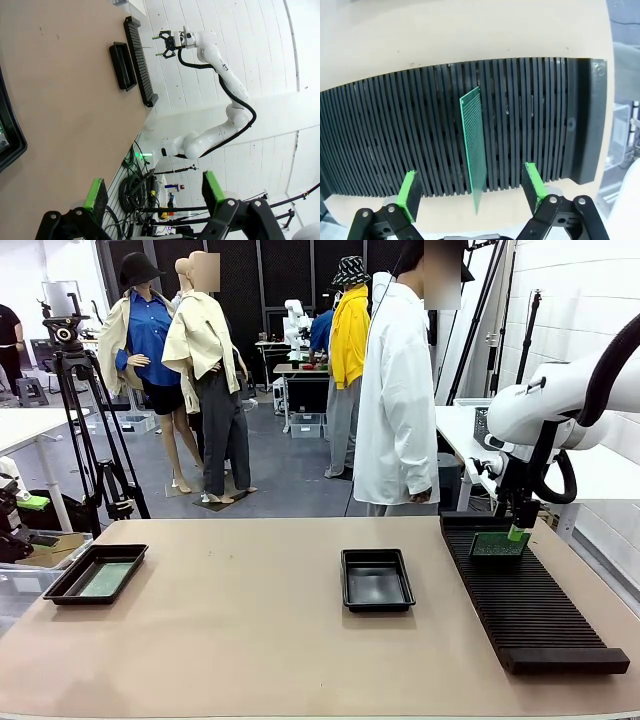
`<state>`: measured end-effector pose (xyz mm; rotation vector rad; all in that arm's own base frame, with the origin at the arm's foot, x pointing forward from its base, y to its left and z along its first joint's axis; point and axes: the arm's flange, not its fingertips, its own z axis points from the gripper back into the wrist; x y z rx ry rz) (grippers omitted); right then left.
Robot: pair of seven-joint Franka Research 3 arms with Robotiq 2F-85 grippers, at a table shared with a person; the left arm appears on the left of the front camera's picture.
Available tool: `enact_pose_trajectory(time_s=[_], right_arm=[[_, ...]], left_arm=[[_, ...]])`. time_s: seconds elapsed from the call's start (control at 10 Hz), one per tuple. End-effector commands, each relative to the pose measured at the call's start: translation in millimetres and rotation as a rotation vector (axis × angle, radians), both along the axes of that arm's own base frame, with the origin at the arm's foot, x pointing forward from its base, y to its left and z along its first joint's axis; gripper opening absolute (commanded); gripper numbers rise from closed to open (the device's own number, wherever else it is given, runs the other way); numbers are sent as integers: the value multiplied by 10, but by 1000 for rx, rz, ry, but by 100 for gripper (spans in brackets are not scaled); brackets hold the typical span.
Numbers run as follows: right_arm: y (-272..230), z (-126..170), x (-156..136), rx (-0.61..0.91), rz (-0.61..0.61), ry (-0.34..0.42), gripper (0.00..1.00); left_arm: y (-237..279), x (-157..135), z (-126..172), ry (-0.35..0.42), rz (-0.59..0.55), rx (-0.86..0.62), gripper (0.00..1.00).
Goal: Inspect and transfer BCBs to ESD trays.
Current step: Pick up the Blank PCB from the PCB Rack and place it in the right ESD tray.
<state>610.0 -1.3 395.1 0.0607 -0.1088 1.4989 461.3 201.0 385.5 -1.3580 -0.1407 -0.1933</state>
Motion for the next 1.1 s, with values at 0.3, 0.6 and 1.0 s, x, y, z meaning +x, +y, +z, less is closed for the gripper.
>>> enact_pose_trajectory(time_s=[0.3, 0.6, 1.0], right_arm=[[-42, -338, 146, -45, 43, 14, 100], [-73, -378, 148, -37, 54, 15, 100], [-92, -346, 138, -33, 47, -5, 84]], left_arm=[[17, 8, 19, 10, 3, 11, 100], [17, 8, 19, 10, 3, 11, 100], [17, 8, 19, 10, 3, 11, 100]])
